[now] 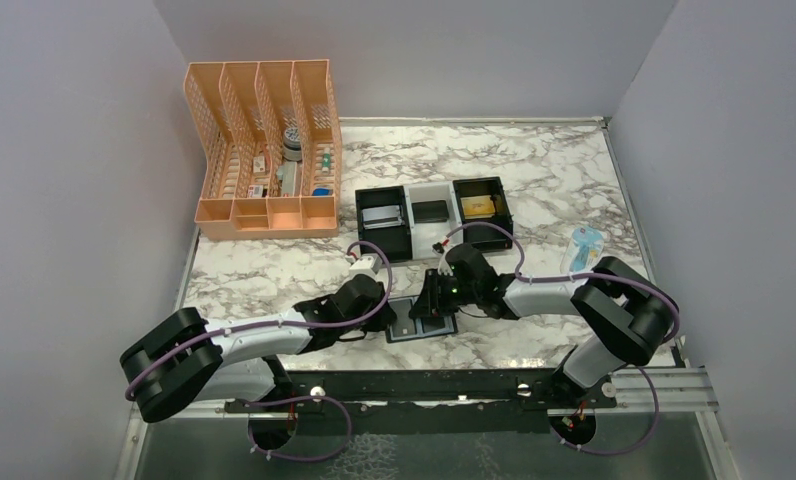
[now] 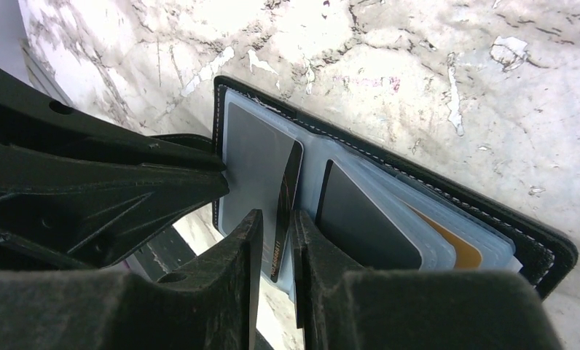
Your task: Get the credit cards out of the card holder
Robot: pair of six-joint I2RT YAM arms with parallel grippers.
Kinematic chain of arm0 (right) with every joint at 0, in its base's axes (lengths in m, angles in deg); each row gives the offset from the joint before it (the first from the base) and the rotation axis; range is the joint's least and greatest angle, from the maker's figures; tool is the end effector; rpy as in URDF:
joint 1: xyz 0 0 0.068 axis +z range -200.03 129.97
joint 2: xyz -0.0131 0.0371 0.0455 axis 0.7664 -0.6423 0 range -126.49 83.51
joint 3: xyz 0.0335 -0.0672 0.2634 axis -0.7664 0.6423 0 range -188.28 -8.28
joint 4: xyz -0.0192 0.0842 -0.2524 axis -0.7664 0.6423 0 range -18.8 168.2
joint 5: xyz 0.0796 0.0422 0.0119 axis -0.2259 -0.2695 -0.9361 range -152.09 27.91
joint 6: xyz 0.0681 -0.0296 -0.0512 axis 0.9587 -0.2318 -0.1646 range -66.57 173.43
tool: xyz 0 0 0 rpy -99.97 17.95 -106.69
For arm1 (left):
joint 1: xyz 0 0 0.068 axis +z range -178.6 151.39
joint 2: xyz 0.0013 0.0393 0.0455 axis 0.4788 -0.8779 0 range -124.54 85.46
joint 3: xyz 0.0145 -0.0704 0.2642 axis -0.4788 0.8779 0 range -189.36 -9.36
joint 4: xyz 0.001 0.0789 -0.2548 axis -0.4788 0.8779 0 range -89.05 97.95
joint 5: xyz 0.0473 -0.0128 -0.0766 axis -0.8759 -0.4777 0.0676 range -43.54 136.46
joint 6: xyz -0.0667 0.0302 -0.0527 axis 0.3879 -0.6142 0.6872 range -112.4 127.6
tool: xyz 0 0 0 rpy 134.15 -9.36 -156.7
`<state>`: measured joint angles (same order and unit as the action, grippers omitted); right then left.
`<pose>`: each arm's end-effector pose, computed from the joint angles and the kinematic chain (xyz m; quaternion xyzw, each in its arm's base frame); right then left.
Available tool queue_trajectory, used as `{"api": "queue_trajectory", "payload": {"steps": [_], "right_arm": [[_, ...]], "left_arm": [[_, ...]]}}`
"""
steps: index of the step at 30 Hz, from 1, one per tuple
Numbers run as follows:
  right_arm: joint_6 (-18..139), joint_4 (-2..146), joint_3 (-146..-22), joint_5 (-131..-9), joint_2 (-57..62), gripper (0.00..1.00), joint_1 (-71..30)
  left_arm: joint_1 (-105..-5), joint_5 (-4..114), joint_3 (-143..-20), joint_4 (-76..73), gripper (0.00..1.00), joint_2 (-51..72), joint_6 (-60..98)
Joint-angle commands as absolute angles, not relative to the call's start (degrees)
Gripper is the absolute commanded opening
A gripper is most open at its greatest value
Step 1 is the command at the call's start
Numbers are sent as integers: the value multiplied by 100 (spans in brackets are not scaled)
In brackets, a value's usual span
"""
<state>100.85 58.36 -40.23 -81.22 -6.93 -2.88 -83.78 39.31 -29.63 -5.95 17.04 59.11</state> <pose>0.1909 0.2446 0.0890 -0.0606 0.9133 0.3779 0.1394 0.1512 -0.1996 0.1117 0.0034 0.9094 -0.2965 0.2916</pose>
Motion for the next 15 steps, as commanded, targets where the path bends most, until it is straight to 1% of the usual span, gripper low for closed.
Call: {"api": "queue_trajectory", "payload": {"steps": [1, 6, 9, 15], "right_arm": [[10201, 5768, -3930, -8256, -615, 23, -279], [10412, 5407, -3853, -8595, -597, 22, -288], [10546, 5222, -3857, -8845, -656, 21, -301], [10927, 4624, -3528, -8854, -606, 16, -314]], "left_arm": [[-8400, 3852, -2944, -200, 17, 1613, 5901], [-8398, 3711, -2767, -186, 18, 1836, 5998], [-8398, 3734, -2743, -187, 18, 1907, 5968], [-8398, 3767, -2751, -204, 18, 1919, 5946]]}}
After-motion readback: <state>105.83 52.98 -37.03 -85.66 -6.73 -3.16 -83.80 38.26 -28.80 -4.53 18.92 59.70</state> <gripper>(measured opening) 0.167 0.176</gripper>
